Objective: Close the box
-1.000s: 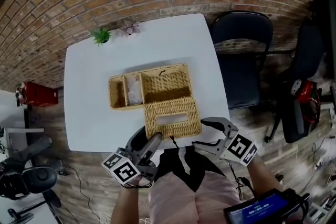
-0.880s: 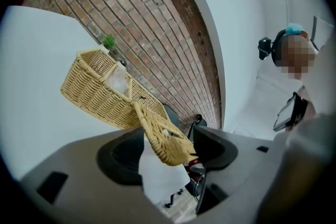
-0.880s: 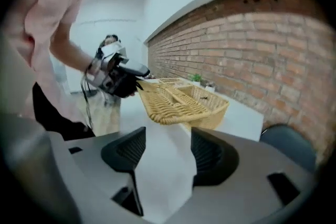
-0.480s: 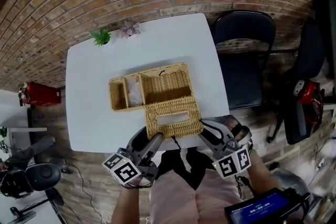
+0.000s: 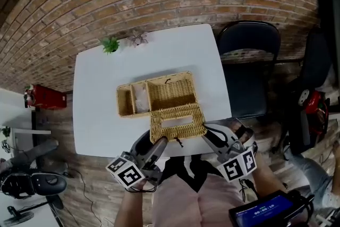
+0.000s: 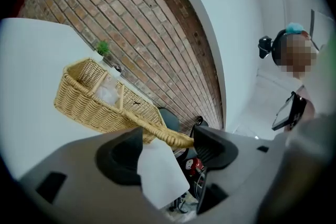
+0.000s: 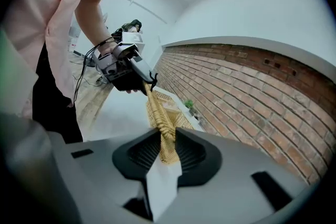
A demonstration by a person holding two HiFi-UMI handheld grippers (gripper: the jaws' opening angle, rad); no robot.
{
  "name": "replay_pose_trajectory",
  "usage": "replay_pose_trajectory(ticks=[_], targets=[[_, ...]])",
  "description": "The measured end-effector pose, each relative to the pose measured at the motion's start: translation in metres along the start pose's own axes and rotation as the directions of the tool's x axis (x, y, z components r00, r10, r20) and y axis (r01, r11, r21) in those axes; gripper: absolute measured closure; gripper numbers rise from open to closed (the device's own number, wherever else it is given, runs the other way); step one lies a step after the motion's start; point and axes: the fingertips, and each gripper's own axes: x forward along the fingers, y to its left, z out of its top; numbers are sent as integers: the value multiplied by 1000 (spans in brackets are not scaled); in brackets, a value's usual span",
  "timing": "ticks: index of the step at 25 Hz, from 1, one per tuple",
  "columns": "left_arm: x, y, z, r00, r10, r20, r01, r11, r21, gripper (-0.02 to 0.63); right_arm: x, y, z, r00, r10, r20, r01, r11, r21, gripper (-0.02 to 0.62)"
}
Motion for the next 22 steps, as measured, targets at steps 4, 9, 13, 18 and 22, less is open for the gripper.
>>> replay_pose_trajectory(ticks=[4, 9, 13, 18, 22], targets=[[0, -5, 3, 1000, -4, 14, 4, 1000, -6, 296, -1, -5, 4, 1000, 12, 11, -12, 1000, -3, 514], [-5, -6, 11, 998, 0, 64, 4, 998, -56, 296, 1, -16, 8, 1000, -7, 29, 7, 1000, -5, 528], [-14, -3, 16, 995, 36, 95, -34, 999, -24, 296, 4, -26, 11, 998, -15, 54, 13, 999, 41, 534], [-16, -13, 24, 990, 88, 110, -104, 983, 151, 296, 6, -37, 14, 997, -9, 74, 3, 997, 75, 537], [-13, -18, 37, 980, 126, 156, -163, 953, 256, 296, 9, -46, 17, 996, -5, 87, -5, 994, 111, 535]])
